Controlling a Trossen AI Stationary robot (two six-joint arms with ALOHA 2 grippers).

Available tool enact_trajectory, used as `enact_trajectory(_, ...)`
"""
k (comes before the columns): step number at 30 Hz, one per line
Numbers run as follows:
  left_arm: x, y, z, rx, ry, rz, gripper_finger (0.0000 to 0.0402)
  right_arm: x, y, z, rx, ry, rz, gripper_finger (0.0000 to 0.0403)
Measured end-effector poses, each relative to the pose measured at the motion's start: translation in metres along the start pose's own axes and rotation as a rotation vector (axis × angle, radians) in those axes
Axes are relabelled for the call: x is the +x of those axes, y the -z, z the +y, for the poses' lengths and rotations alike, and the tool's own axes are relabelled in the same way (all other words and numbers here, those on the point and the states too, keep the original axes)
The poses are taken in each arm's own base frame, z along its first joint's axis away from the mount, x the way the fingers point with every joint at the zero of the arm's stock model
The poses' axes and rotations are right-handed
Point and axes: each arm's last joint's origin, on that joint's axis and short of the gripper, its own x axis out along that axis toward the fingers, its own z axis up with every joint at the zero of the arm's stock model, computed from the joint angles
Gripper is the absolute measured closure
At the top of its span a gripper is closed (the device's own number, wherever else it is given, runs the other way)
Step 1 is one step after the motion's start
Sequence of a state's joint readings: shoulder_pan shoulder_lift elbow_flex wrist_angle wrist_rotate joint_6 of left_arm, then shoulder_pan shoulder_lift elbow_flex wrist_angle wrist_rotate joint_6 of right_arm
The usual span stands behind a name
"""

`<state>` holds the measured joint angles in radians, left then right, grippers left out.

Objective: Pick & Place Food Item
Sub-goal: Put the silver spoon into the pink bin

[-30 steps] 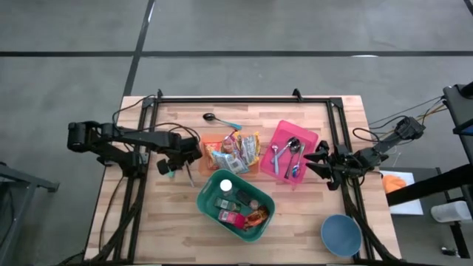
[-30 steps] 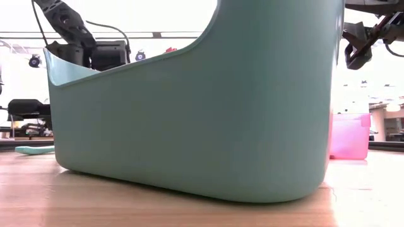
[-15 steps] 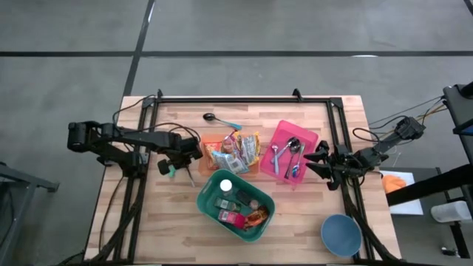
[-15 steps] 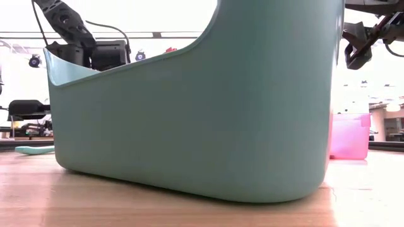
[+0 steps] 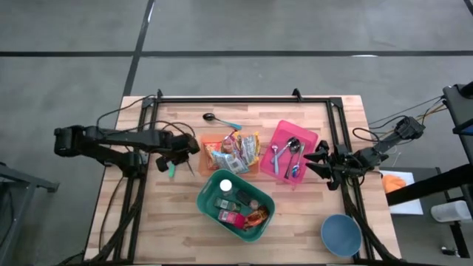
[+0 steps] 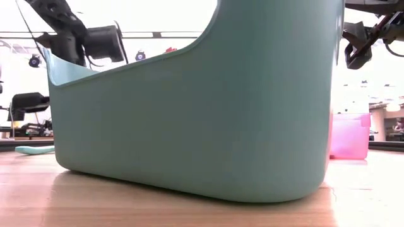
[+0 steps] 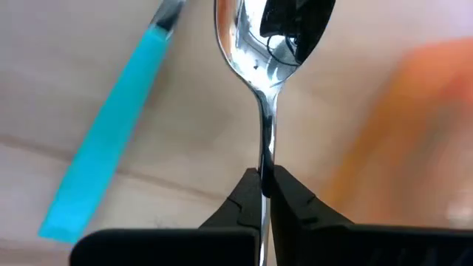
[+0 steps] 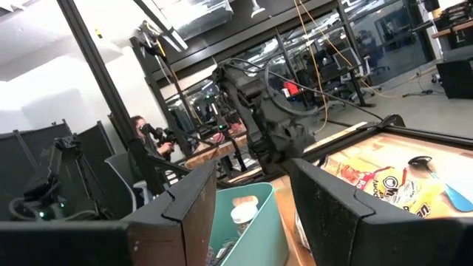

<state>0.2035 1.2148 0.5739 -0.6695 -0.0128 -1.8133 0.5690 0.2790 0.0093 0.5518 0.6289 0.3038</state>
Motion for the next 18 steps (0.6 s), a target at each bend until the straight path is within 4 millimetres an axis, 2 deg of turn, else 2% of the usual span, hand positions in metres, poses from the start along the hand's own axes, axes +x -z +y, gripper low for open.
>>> enact_trajectory(10, -0.042, -0.009, 0.006, 0.071, 0.276, -0.194, 0.0401, 0.000, 0.001, 0.000, -0.003, 0.001, 0.004, 0.0232)
enact_trajectory(18, -0.075, -0.016, 0.004, 0.217, 0.539, -0.488, 0.0401, 0.000, 0.001, 0.000, -0.003, 0.002, 0.004, 0.0232)
